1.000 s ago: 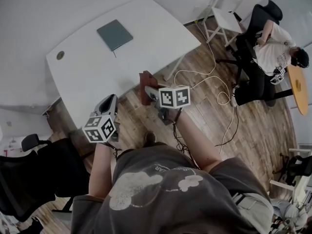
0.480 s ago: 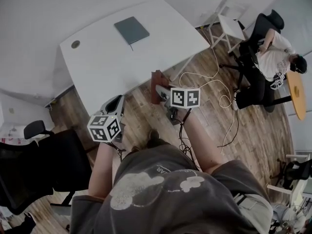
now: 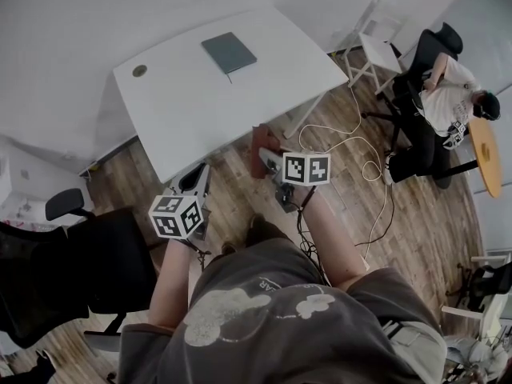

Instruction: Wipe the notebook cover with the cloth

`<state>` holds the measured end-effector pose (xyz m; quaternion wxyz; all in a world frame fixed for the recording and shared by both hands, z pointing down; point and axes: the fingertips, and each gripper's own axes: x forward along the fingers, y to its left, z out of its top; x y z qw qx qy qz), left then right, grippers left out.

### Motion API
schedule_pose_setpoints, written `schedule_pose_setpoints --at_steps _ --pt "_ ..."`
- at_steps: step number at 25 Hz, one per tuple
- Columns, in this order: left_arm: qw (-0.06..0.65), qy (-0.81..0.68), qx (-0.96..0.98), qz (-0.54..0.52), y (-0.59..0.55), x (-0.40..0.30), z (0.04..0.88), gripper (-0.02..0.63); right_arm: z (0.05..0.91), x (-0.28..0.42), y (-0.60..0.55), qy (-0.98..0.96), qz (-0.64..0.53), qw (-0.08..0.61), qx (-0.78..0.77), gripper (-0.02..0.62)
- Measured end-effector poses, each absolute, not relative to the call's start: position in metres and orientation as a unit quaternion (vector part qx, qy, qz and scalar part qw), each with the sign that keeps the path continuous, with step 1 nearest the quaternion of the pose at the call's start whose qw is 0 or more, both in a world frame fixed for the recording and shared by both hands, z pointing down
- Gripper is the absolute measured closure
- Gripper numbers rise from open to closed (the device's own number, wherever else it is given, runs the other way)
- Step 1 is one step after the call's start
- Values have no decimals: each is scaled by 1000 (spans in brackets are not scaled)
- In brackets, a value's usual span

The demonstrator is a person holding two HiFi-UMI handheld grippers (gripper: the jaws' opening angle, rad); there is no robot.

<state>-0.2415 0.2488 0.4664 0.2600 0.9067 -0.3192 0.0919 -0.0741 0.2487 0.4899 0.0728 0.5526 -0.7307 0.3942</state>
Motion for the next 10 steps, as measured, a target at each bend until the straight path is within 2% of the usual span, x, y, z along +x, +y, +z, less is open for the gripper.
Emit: schedule_pose_setpoints --at_steps 10 --pt "264 -318 907 82 303 -283 476 586 492 -119 304 -732 387 73 556 492"
